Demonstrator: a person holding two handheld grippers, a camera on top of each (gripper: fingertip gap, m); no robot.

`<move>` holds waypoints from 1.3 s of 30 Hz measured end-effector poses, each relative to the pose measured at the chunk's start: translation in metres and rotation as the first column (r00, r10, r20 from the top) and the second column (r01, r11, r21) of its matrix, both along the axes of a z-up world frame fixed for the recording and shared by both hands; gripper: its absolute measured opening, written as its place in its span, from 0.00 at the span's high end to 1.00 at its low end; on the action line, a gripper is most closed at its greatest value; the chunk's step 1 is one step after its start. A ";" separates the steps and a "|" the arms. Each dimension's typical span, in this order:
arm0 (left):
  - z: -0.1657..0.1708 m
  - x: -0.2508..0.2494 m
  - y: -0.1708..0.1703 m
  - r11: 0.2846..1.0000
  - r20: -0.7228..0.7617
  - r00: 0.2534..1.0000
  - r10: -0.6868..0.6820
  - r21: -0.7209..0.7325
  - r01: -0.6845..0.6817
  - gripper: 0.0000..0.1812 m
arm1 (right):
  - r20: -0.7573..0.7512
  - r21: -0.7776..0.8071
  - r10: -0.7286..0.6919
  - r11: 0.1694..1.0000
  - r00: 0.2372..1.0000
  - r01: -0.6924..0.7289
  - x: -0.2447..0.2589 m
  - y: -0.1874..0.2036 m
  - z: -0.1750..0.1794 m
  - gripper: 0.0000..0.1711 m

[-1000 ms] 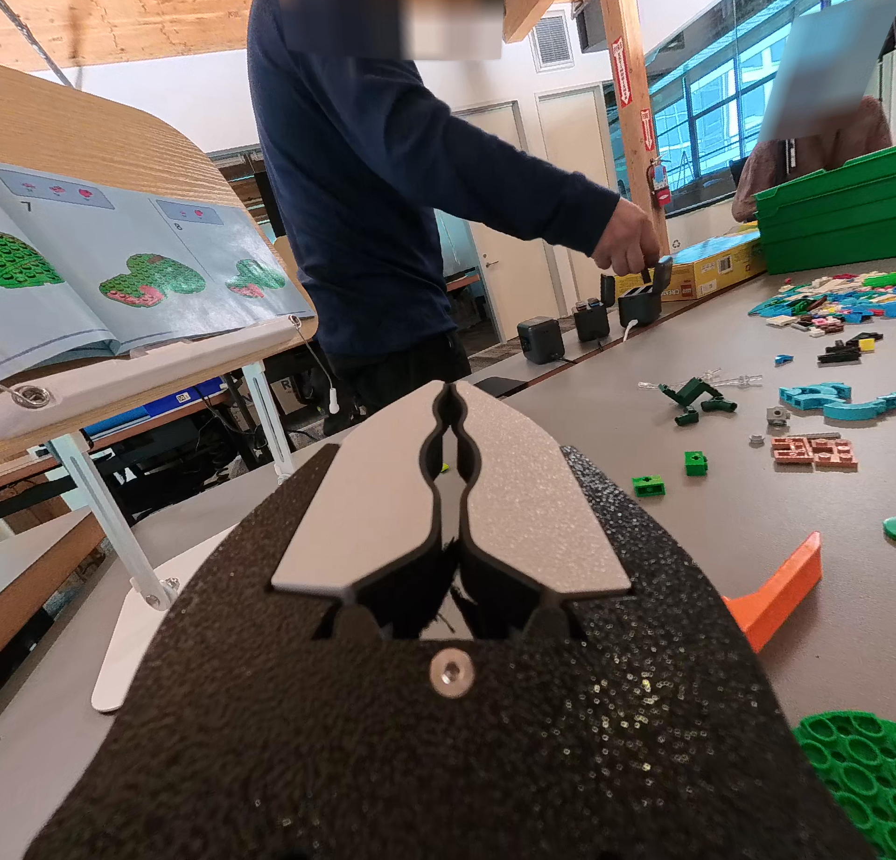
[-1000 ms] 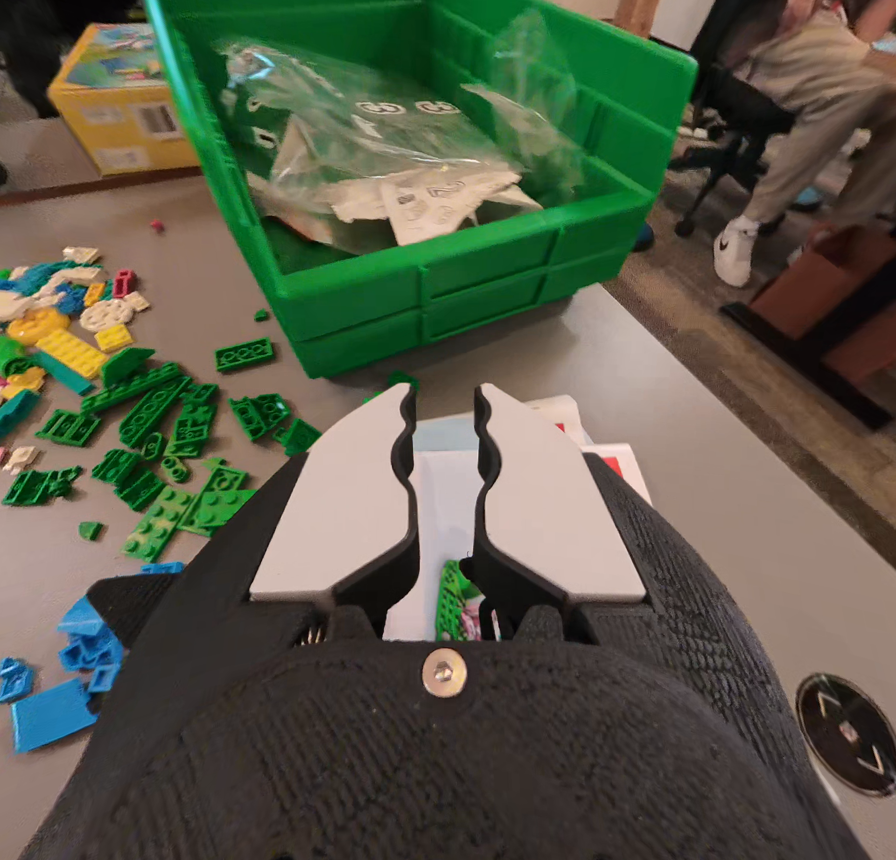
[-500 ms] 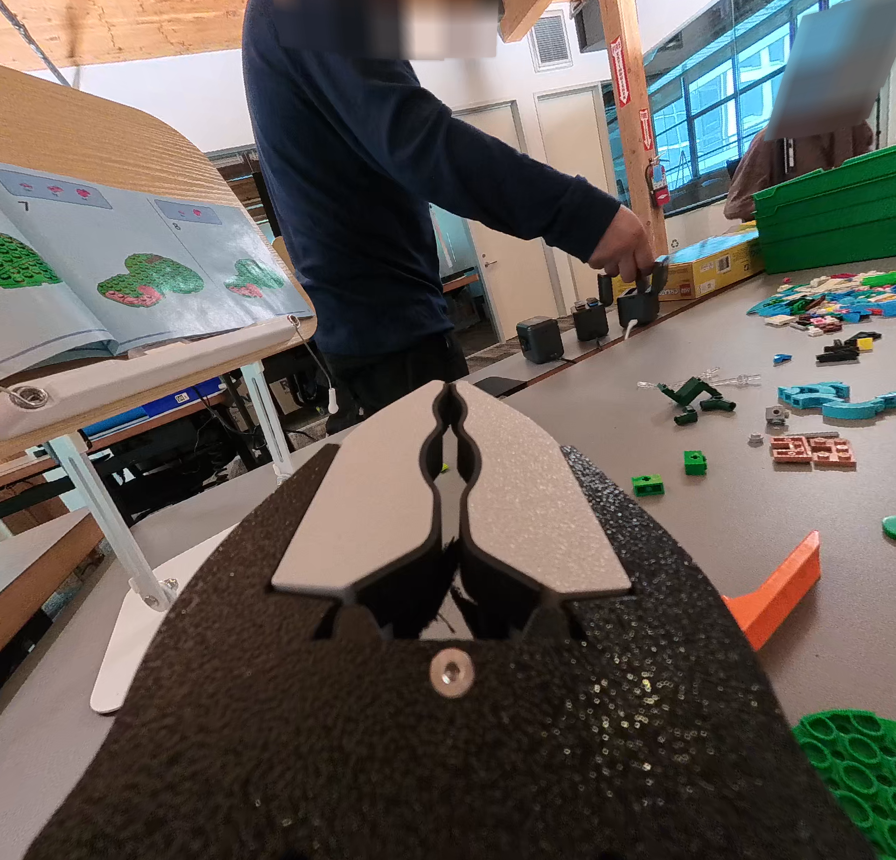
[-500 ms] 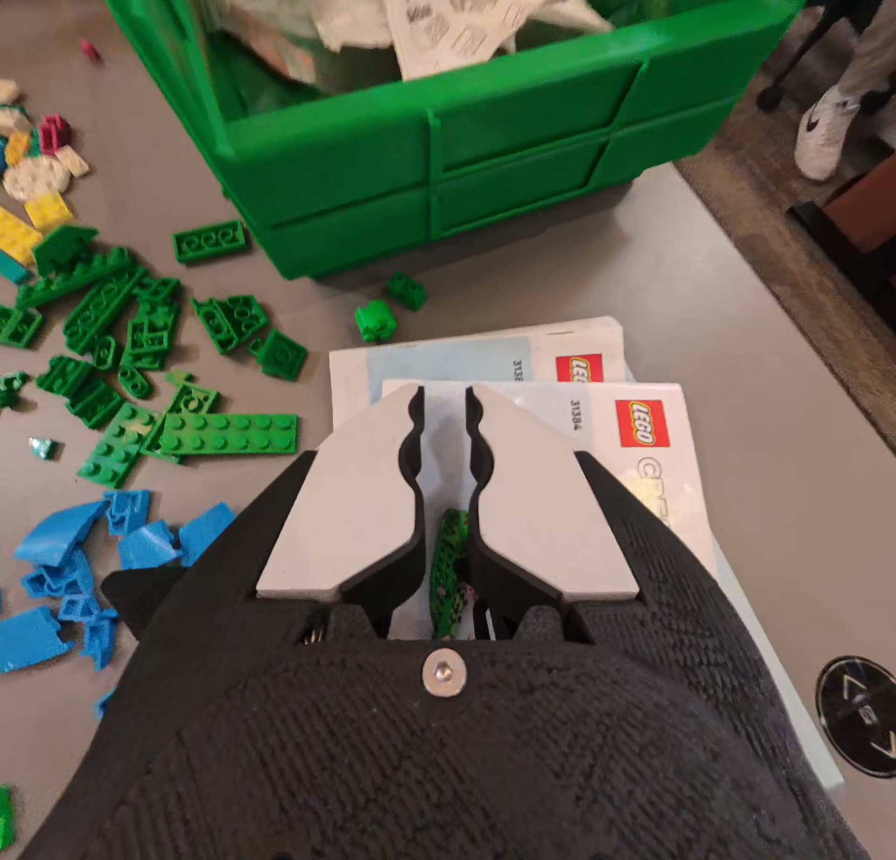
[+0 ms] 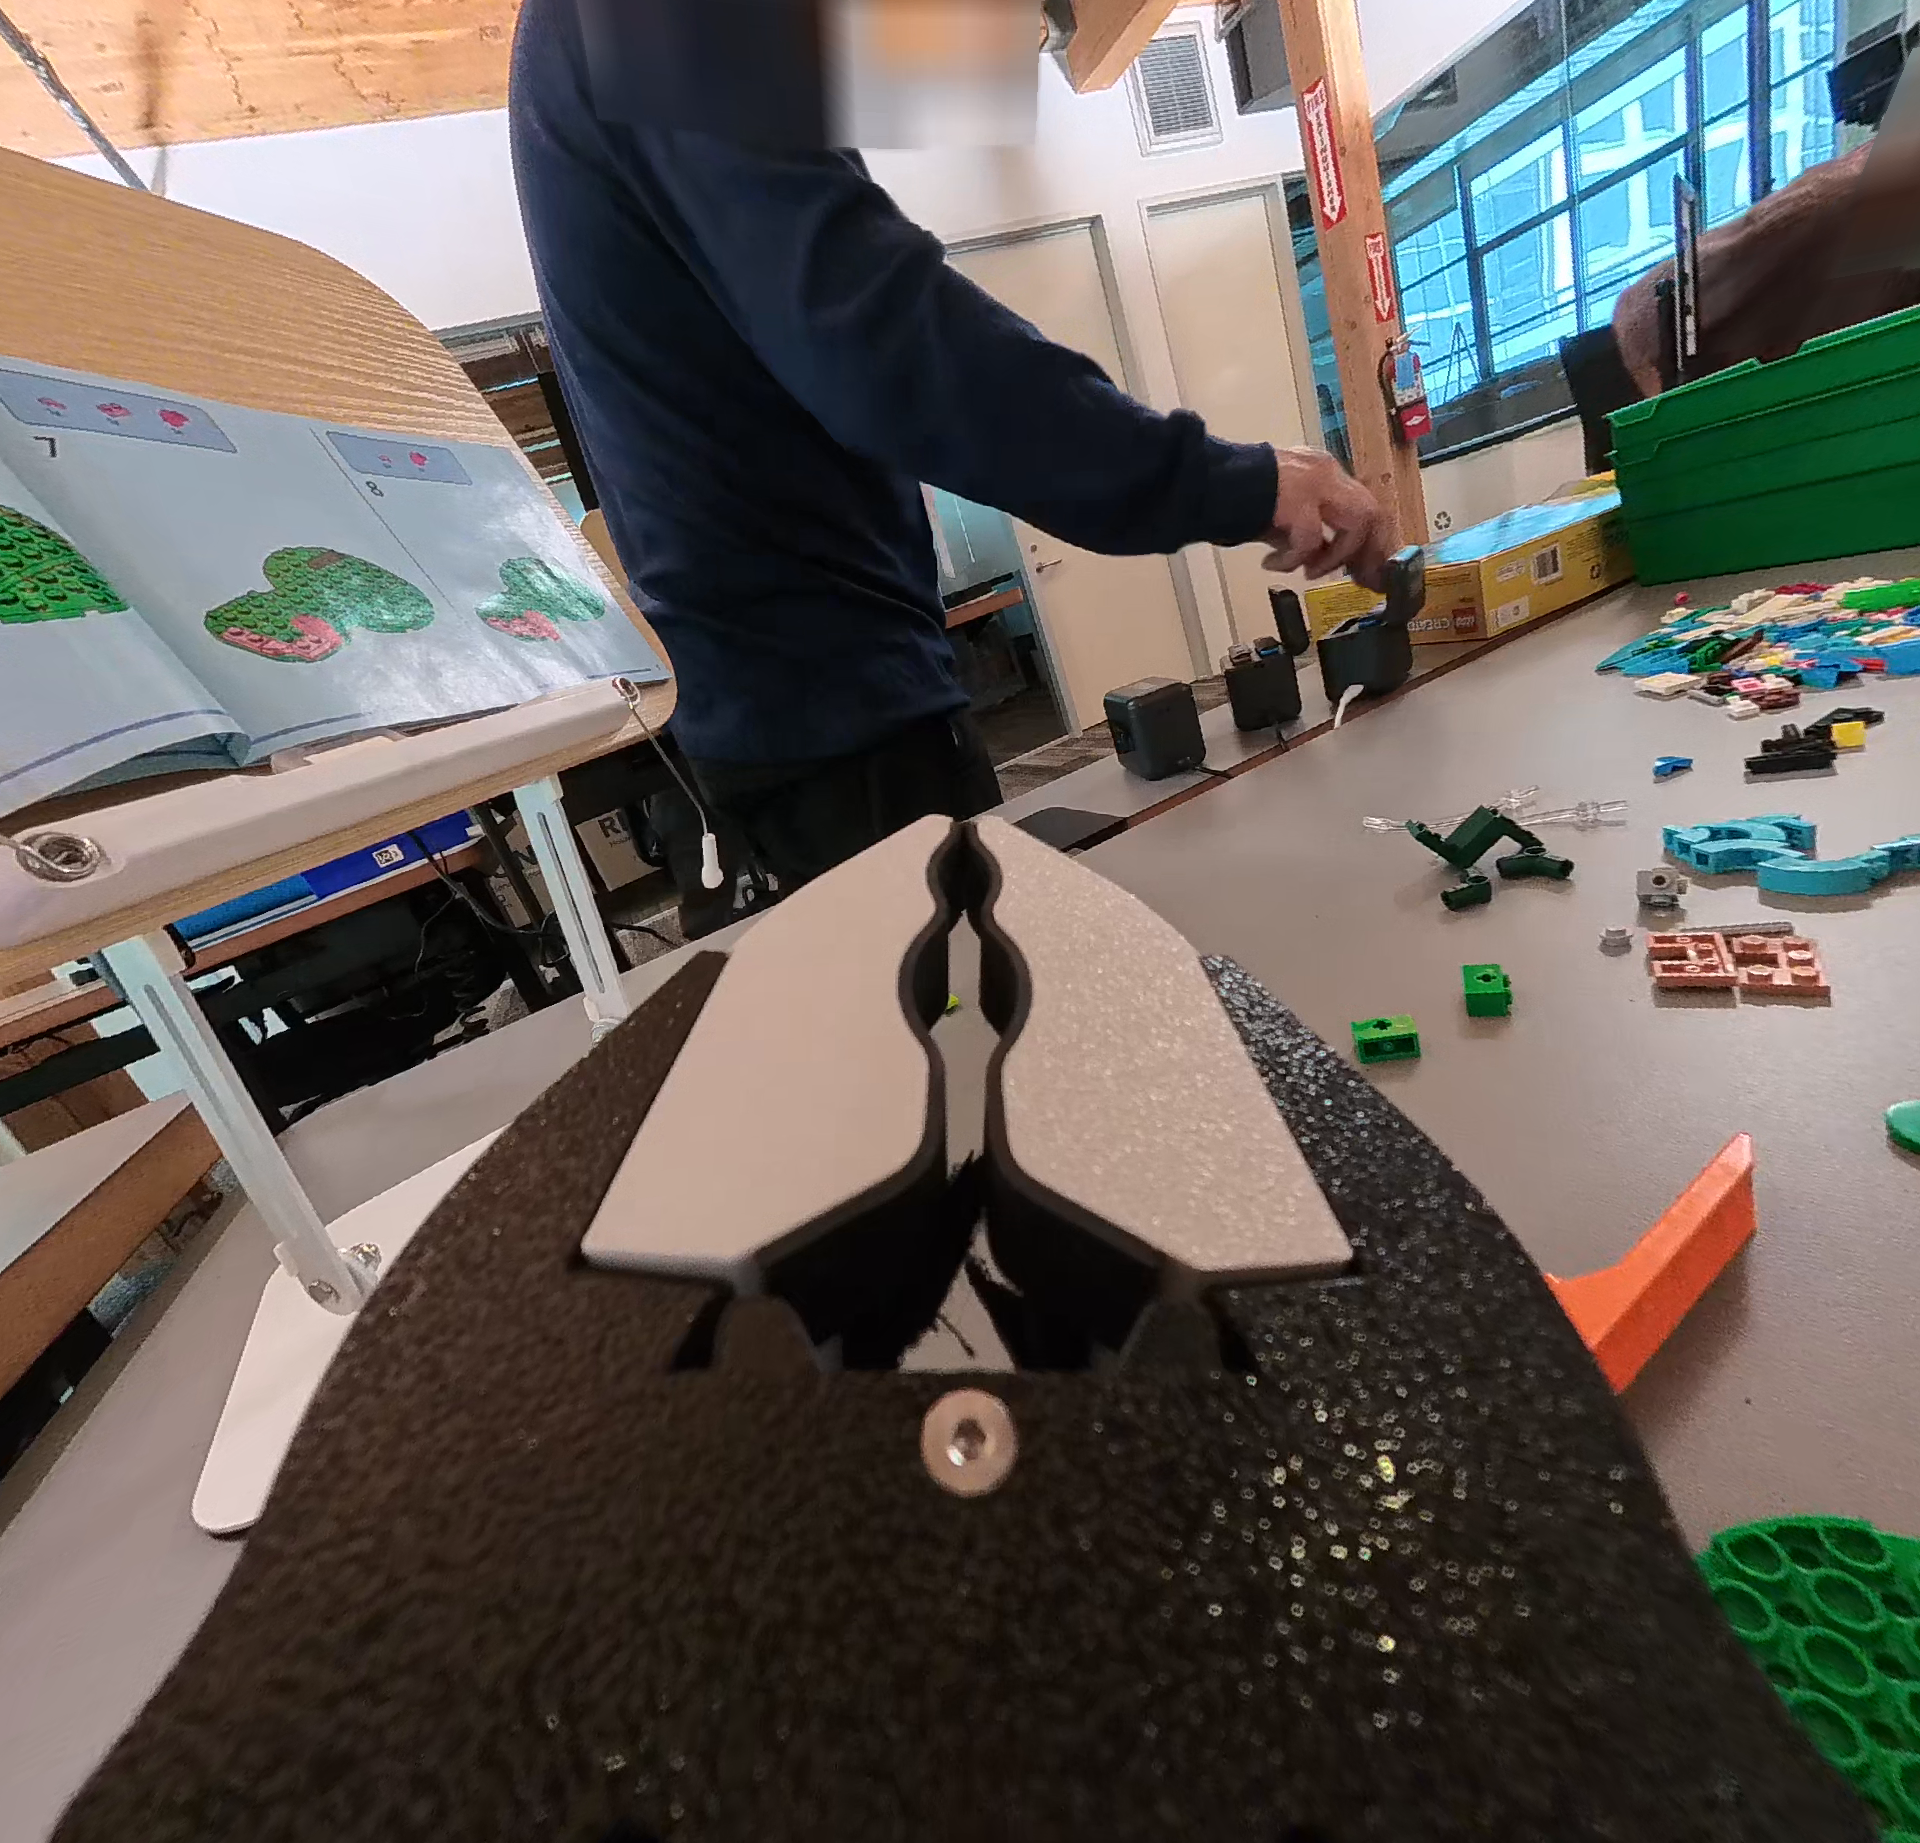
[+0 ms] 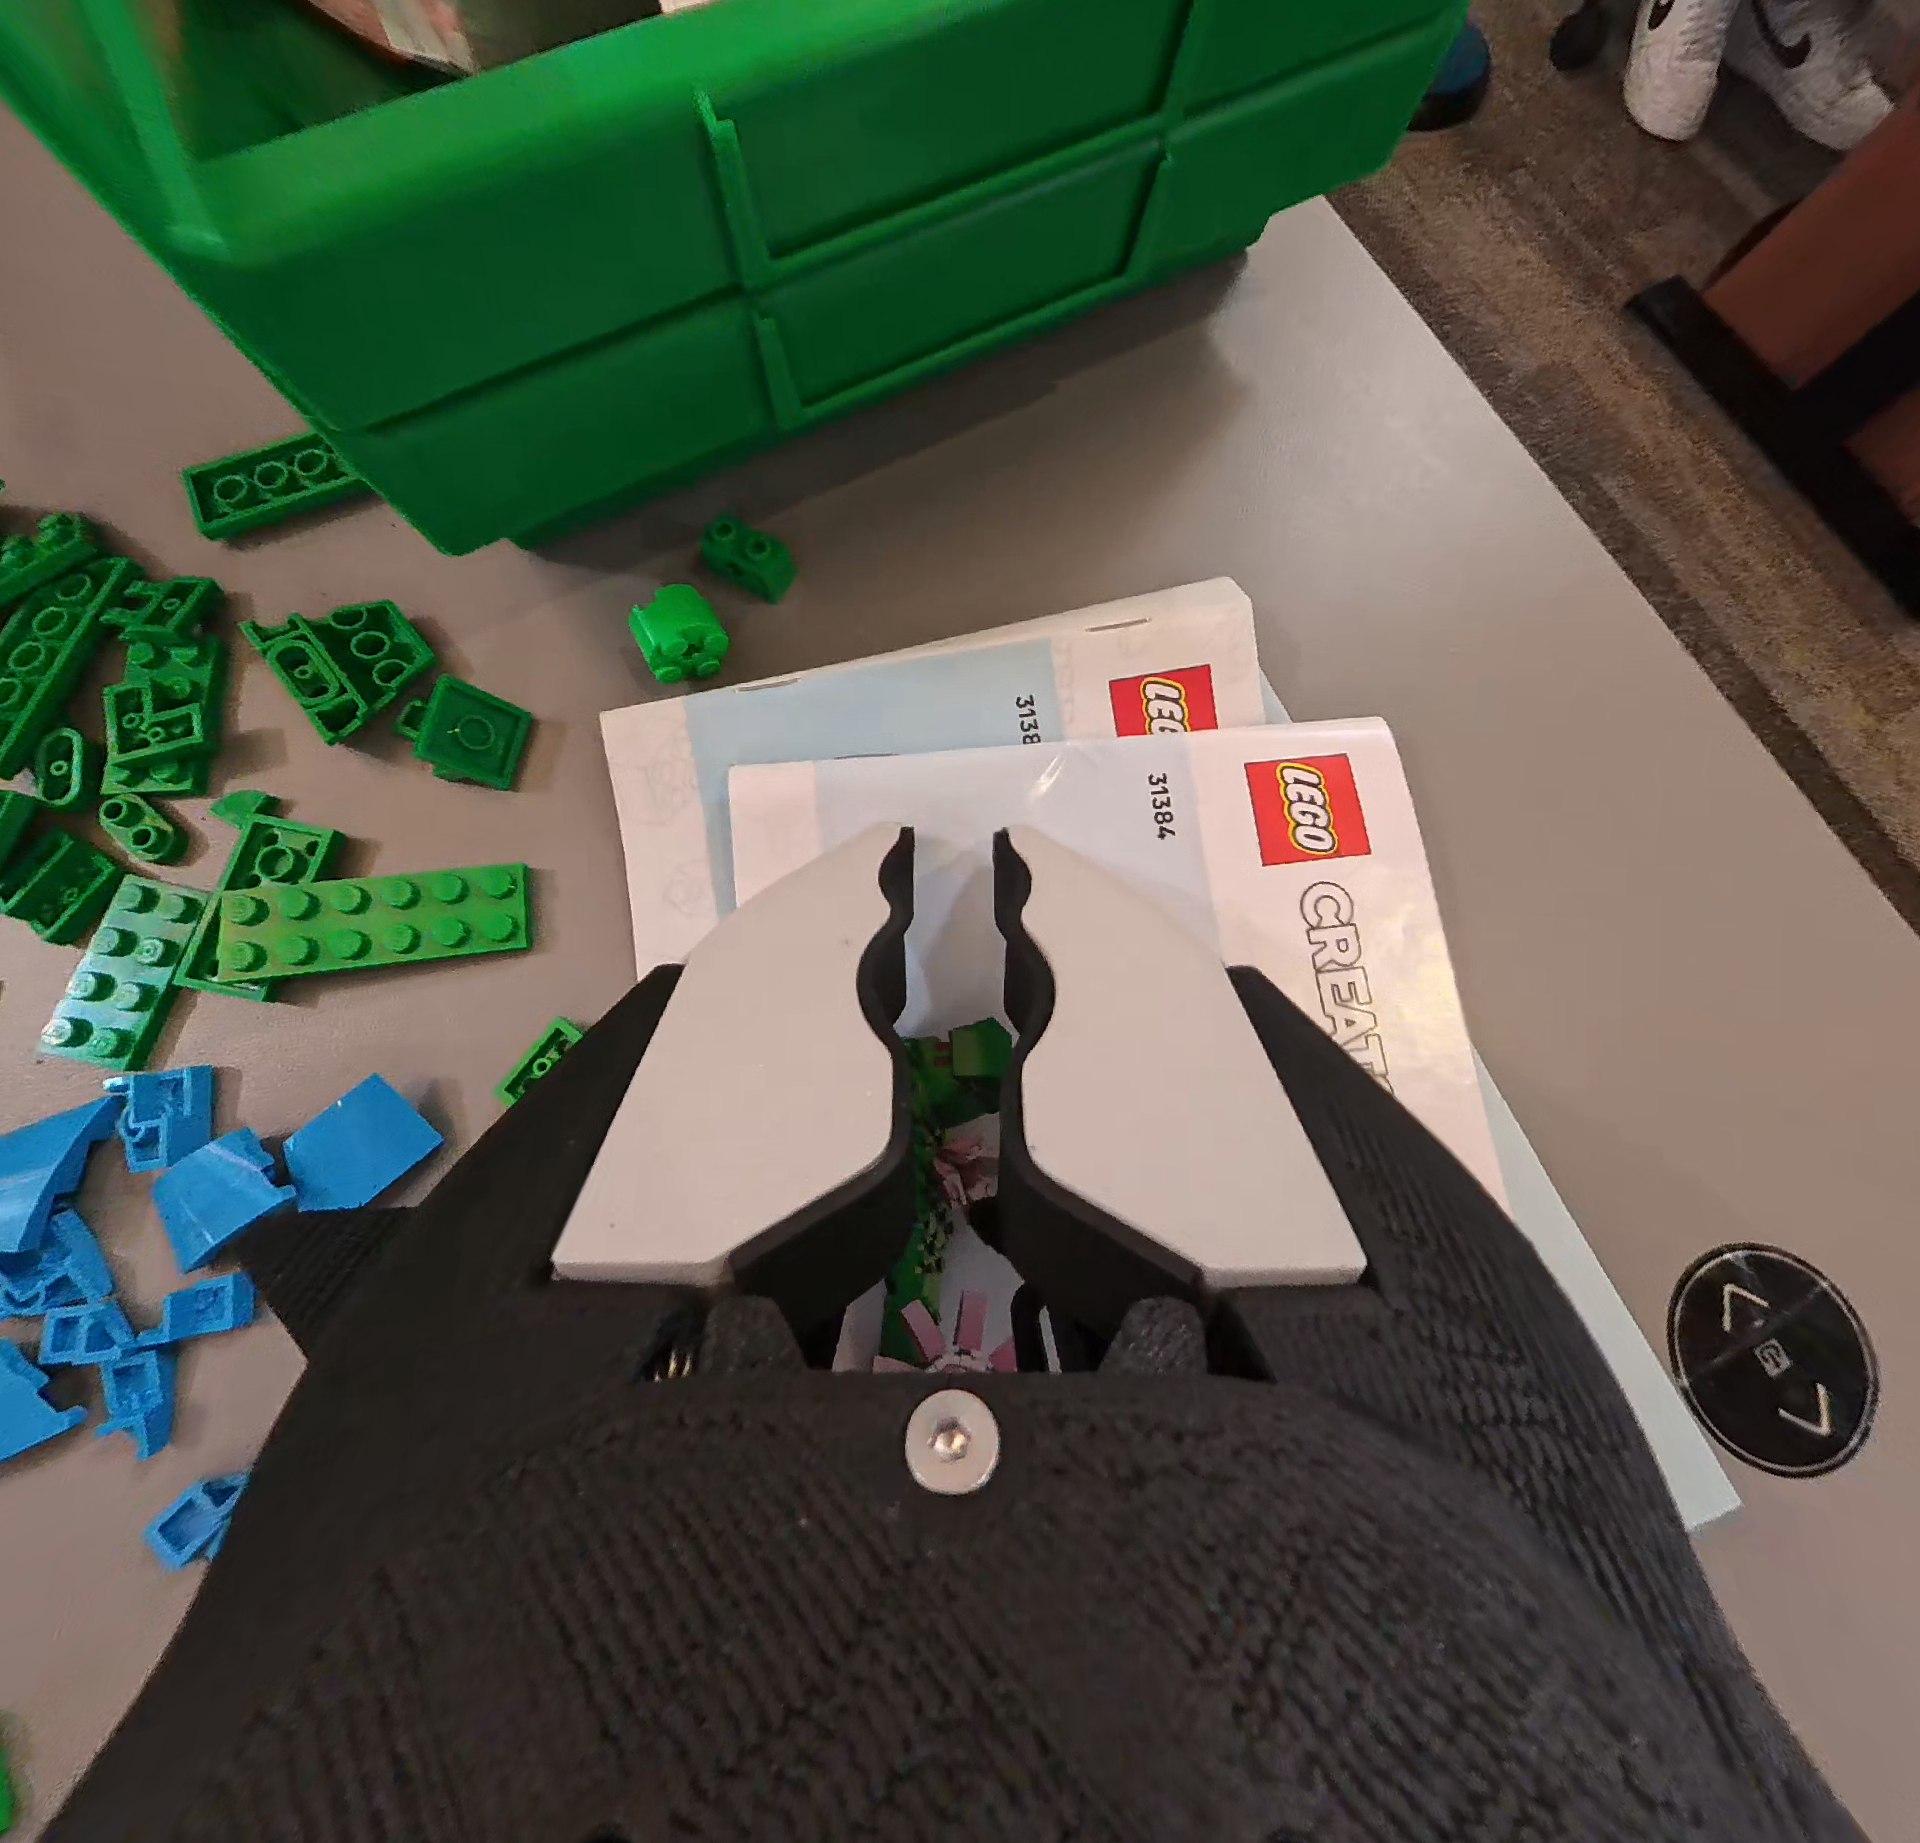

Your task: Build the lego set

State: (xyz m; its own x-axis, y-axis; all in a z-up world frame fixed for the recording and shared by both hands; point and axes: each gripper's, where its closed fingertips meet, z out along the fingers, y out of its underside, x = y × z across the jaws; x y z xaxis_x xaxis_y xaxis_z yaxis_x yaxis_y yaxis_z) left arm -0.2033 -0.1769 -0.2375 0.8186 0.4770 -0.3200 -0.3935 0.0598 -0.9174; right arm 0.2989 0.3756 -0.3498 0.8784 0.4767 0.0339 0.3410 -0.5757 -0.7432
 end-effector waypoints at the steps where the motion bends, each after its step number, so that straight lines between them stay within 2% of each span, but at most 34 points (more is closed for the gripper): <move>1: 0.000 0.000 0.000 1.000 -0.001 1.000 0.000 0.000 0.000 1.00 | 0.008 0.005 0.003 1.000 1.000 -0.003 0.000 0.000 0.000 0.92; 9: 0.000 0.000 0.000 1.000 -0.002 1.000 0.000 -0.002 0.000 1.00 | 0.116 0.078 0.009 0.997 0.993 -0.018 -0.001 0.003 0.004 0.91; 11: 0.000 0.000 0.000 1.000 -0.002 1.000 0.000 -0.003 0.000 1.00 | 0.106 0.112 0.097 0.988 0.990 -0.109 -0.018 0.000 0.008 0.90; 13: 0.000 0.001 0.000 1.000 -0.003 1.000 -0.001 -0.003 0.001 1.00 | 0.071 0.098 0.176 0.978 0.982 -0.182 -0.036 -0.007 0.007 0.85; 17: 0.000 0.001 0.000 1.000 -0.003 1.000 -0.001 -0.003 0.001 1.00 | 0.121 0.078 0.244 0.964 0.962 -0.255 -0.051 -0.013 0.001 0.79; 24: 0.000 0.001 0.000 1.000 -0.004 1.000 -0.001 -0.004 0.001 1.00 | 0.080 0.081 0.250 0.963 0.965 -0.257 -0.054 -0.015 0.005 0.77; 32: 0.000 0.001 0.001 1.000 -0.004 1.000 0.000 -0.005 0.000 1.00 | 0.136 0.090 0.252 0.960 0.958 -0.265 -0.056 -0.017 0.008 0.78; 35: 0.000 0.001 0.002 1.000 -0.008 1.000 0.004 -0.008 -0.004 1.00 | 0.049 0.137 0.364 0.920 0.930 -0.368 -0.098 -0.036 0.037 0.83; 37: 0.000 0.000 0.002 1.000 -0.006 1.000 0.005 -0.007 -0.005 1.00 | 0.001 0.126 0.480 0.870 0.878 -0.476 -0.141 -0.054 0.053 0.85; 39: 0.000 0.000 0.001 1.000 -0.004 1.000 0.005 -0.005 -0.005 1.00 | 0.035 0.089 0.602 0.794 0.798 -0.602 -0.186 -0.073 0.061 0.86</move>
